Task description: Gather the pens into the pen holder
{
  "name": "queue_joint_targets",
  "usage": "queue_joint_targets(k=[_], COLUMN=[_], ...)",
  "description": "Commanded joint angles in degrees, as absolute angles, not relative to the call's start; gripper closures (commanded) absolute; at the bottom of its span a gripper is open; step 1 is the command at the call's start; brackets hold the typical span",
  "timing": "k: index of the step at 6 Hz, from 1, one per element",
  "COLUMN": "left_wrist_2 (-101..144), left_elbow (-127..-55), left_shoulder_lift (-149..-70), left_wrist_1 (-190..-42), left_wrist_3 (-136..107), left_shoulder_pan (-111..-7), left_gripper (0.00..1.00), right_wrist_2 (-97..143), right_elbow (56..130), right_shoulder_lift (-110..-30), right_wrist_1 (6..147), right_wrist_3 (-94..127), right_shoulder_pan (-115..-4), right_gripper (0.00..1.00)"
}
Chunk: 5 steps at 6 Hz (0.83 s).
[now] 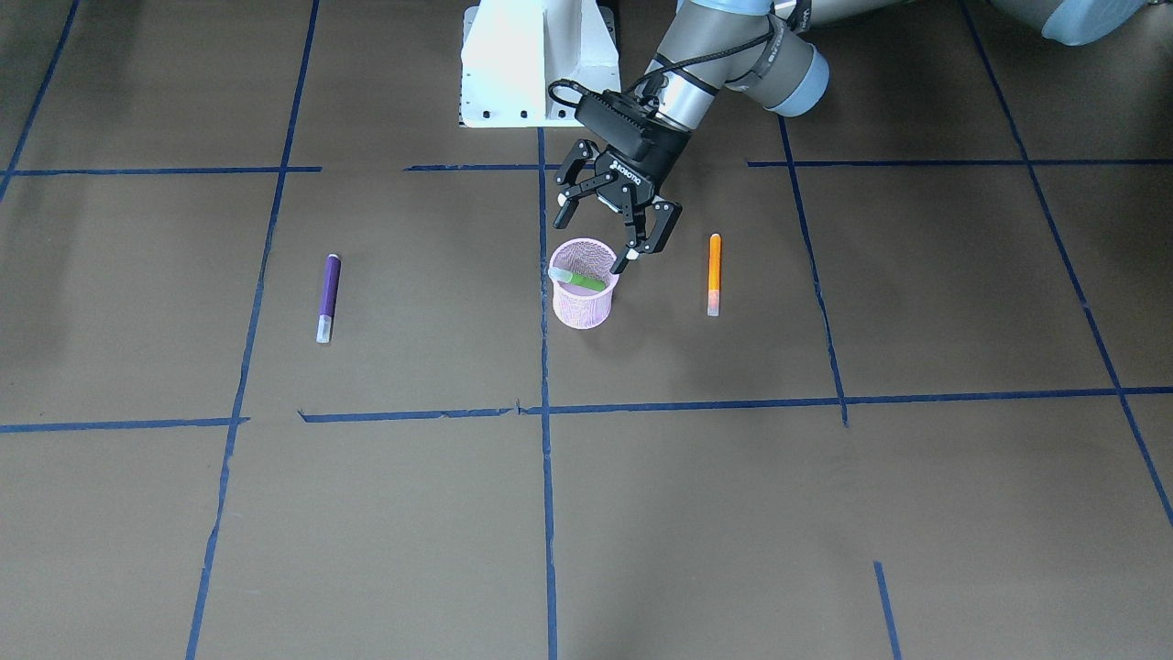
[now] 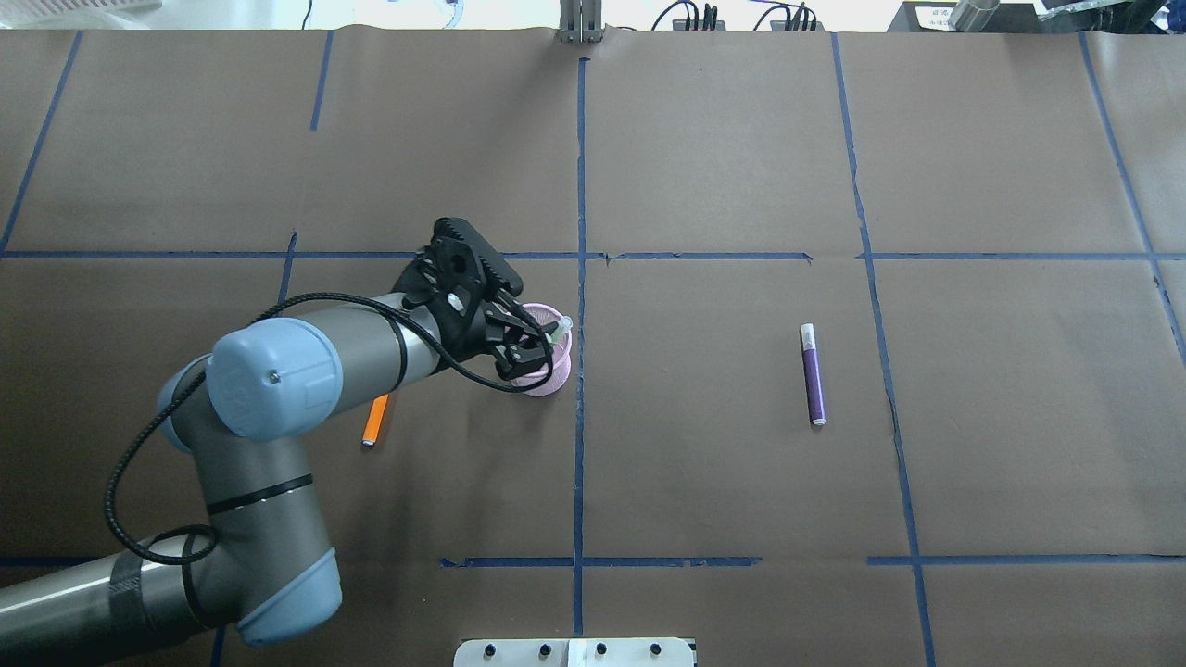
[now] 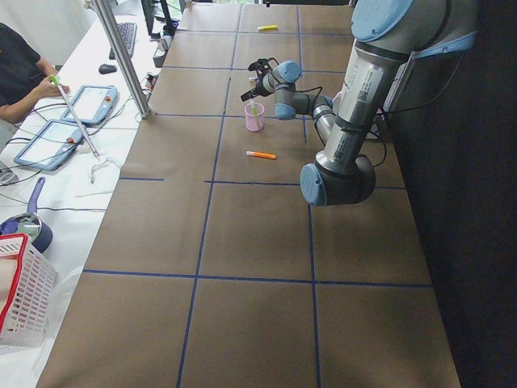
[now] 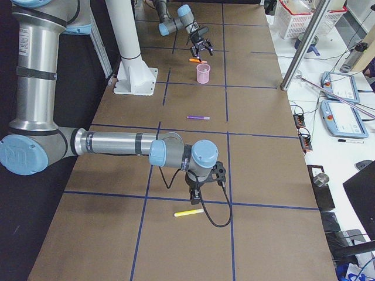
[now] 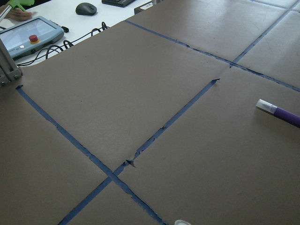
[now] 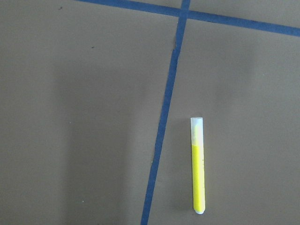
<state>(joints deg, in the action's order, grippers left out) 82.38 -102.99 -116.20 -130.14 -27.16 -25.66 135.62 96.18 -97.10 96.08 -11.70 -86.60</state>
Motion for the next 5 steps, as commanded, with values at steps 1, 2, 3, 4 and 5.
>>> queue_joint_targets(k=[1, 2, 3, 4, 5], left_wrist_2=[82.7, 83.05, 85.41, 95.78, 97.63], left_elbow=[-103.45, -103.19, -102.92, -103.36, -103.53], left_shoulder_lift=[-110.94, -109.0, -106.37, -103.82, -101.19], left_wrist_1=[-129.29, -129.03, -127.2, -124.92, -125.07], left_wrist_3=[-26.81, -27.33, -27.33, -27.33, -27.51], left_shoulder_pan=[-29.95, -31.88, -34.34, -39.41, -40.42], left_gripper=[0.0, 0.0, 0.0, 0.0, 0.0], right_wrist_2=[135.53, 135.44, 135.44, 135.27, 135.26], right_elbow=[88.2, 82.24, 78.18, 71.0, 68.75], right_shoulder_lift=[-93.01, -89.42, -87.82, -87.89, -87.19], right_wrist_1=[96.06, 96.06, 94.67, 82.65, 79.31], right_wrist_3=[-11.78, -12.04, -12.13, -11.35, -7.86], right_shoulder_pan=[-86.48, -86.48, -86.22, -85.52, -83.52], right_gripper=[0.01, 0.01, 0.01, 0.02, 0.03])
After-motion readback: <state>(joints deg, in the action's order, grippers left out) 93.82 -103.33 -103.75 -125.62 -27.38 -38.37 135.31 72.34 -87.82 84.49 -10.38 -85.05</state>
